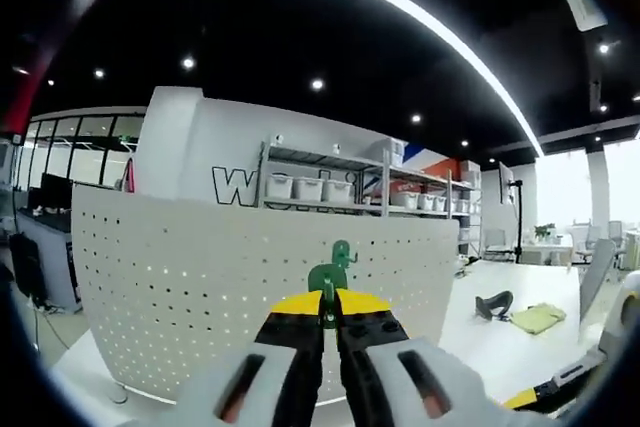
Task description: Insert the hook assembly into the mounting plate slot until the hook locks in place.
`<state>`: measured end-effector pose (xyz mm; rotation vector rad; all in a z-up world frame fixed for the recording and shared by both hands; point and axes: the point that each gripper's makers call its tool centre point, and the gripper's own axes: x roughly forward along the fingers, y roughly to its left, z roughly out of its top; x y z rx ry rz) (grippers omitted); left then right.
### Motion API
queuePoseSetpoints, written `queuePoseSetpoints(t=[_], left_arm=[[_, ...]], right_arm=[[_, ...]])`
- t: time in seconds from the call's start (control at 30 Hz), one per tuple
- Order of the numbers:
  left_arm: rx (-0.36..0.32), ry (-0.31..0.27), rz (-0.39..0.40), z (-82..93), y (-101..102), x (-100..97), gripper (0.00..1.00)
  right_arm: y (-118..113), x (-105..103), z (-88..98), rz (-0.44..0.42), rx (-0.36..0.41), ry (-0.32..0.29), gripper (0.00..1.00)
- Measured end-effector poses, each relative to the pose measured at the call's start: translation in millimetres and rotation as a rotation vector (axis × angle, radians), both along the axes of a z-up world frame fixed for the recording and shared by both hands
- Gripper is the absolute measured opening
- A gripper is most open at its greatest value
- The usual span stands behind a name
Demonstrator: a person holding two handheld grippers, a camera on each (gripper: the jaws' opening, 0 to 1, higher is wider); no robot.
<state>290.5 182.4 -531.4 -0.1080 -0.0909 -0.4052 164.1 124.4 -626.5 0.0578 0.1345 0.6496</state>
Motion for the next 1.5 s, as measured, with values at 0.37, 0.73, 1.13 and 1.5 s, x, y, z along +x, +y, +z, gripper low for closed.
queuePoseSetpoints(t=[0.37,0.73,1.13,1.5], left_arm=[[0.018,0.013,0.044,-8.4,-1.1,21.8,0.03],[0.020,-0.059,0.084,8.8,-7.9,33.8,0.03],[0.050,-0.107,0.127,22.5,-21.6,59.4,0.03],[0.063,-0.120,0.150,23.0,-29.5,76.9,0.03]], right_arm=[[-9.1,1.1,-7.5,-0.011,0.015,0.020,0.29],[-21.8,3.2,-12.3,-0.023,0.008,0.023,0.30],[-33.0,6.7,-20.3,-0.035,0.012,0.042,0.31],[-38.2,4.8,-20.0,-0.029,0.027,0.043,0.31]])
